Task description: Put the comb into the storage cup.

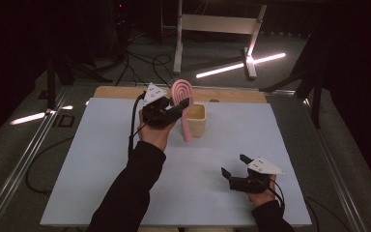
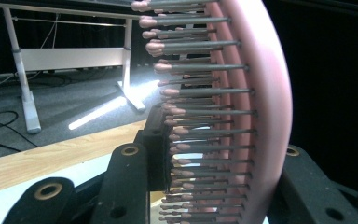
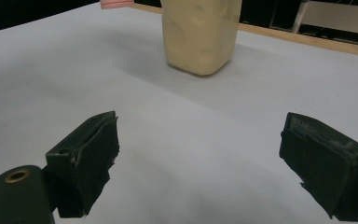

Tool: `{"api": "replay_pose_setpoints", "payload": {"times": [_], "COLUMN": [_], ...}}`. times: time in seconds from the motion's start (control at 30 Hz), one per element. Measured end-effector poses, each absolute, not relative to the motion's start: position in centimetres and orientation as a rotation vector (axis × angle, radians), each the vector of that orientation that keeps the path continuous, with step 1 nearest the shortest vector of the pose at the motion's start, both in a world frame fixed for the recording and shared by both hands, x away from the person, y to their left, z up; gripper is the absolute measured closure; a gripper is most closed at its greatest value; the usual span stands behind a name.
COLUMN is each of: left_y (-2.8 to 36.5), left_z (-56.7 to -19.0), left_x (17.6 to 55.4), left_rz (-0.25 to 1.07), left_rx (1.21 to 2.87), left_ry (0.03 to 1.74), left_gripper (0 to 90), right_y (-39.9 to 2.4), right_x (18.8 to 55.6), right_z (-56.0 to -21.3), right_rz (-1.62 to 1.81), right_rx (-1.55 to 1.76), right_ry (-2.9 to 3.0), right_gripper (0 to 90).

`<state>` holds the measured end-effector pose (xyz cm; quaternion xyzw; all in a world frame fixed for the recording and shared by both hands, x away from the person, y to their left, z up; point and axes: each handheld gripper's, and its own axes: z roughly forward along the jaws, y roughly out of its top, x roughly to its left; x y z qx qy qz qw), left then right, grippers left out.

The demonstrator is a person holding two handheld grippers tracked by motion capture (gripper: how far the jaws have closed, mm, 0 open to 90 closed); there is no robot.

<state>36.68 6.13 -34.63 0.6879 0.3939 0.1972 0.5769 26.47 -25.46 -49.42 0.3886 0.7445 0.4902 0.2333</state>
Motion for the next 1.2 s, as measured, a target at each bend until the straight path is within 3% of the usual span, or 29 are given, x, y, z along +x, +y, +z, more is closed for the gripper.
{"api": "replay_pose_setpoints", "payload": {"times": [1.2], "left_y": [5.2], "left_z": [-32.6], "left_x": [39.2], "left_rz": [0.567], "left_rx": [1.624], "left_ry": [0.902], "left_gripper": [64.1], "right_y": [-25.4], "right_x": [26.7], "right_z": [-49.9], "right_rz": [1.339], "right_rx": [1.078], "right_ry": [2.058], "right_gripper": [11.3]}}
